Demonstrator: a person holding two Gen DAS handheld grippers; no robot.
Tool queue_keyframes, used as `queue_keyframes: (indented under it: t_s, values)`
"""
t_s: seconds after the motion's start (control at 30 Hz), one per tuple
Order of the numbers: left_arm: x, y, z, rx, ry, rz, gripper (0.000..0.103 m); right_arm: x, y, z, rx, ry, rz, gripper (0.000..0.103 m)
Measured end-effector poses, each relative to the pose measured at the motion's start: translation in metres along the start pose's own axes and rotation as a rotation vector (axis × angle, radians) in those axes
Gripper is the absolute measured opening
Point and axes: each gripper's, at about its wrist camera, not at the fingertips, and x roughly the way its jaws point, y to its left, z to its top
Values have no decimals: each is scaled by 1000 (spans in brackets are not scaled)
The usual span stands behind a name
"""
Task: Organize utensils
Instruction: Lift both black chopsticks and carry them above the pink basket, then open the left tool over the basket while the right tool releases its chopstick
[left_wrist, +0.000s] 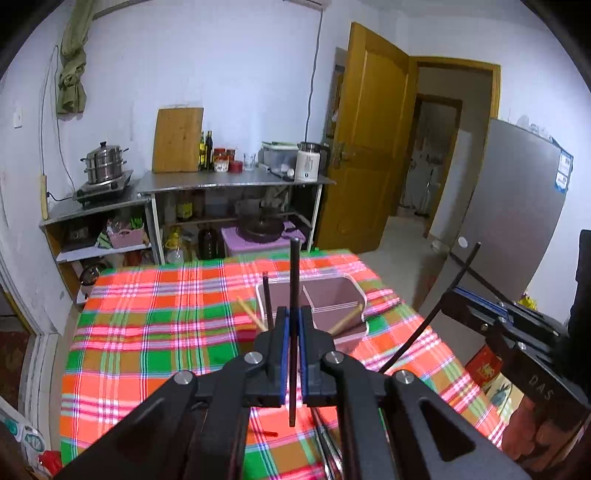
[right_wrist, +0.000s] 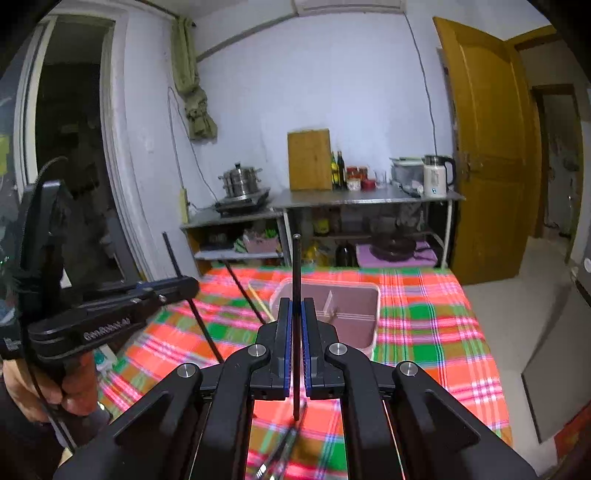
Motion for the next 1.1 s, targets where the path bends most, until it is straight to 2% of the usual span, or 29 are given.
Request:
queue_keyframes:
  t_s: [0.27, 0.47, 0.83, 1.1]
  values:
    - [0, -3, 45, -3, -85, -17, 5, 4, 2, 46, 6, -103, -2, 4]
    - [15, -3, 66, -5, -131, -22, 5, 19, -5, 65, 16, -139, -15, 4]
    - [70, 6, 46, -7, -76, -14, 5, 64, -20, 46, 44, -79, -39, 4]
    - [77, 8, 34, -1, -57, -14, 6, 83, -19, 25, 10, 20, -28, 4]
